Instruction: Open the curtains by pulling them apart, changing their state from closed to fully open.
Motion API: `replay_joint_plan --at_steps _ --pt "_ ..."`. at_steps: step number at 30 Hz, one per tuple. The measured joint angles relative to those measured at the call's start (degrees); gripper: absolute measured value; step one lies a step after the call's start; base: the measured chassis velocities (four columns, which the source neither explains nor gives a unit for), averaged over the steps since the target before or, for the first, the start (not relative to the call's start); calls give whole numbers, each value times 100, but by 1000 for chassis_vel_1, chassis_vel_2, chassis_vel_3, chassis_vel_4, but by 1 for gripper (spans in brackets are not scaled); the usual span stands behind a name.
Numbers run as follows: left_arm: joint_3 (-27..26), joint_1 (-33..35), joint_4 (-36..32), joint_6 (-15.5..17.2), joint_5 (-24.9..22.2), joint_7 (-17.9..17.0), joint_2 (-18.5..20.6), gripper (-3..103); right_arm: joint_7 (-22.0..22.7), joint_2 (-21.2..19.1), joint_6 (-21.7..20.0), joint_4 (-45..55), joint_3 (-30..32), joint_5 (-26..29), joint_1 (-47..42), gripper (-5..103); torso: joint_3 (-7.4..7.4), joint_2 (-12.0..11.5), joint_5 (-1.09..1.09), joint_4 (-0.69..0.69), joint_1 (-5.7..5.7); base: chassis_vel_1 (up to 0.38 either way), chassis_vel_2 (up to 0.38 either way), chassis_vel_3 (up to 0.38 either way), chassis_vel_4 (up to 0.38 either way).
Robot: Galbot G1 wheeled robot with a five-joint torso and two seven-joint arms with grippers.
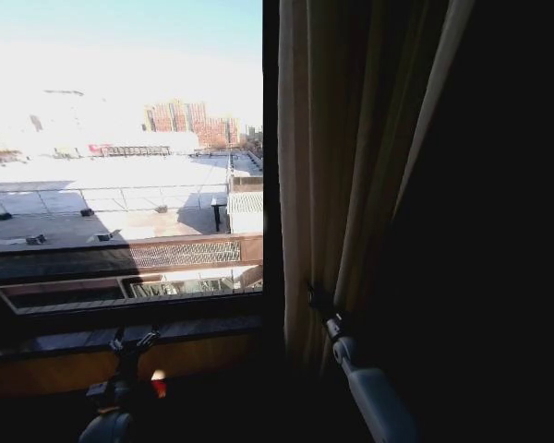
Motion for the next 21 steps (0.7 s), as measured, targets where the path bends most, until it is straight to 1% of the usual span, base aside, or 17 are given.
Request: replay_joint_plan --at_steps 5,6,17,20,21 --pt "0 0 0 0 0 0 0 100 -19 10 -20 0 13 -2 -19 0 0 0 1 -3 -1 20 18 -20 -18" --pt "1 0 0 0 0 0 0 100 -23 11 -24 -7 20 -23 -21 0 0 0 4 -4 -1 -84 -48 40 67" --pt "5 0 0 0 0 1 -1 100 68 8 37 -37 4 -38 -10 0 0 0 1 -4 0 -118 -75 102 90" --pt "6 0 0 0 0 3 -2 100 9 -24 75 -72 5 -133 16 0 1 0 5 -5 0 -83 -59 77 65" --pt "6 0 -1 0 0 3 -2 100 41 -39 43 -90 6 -221 30 0 1 0 3 -6 0 0 0 0 0"
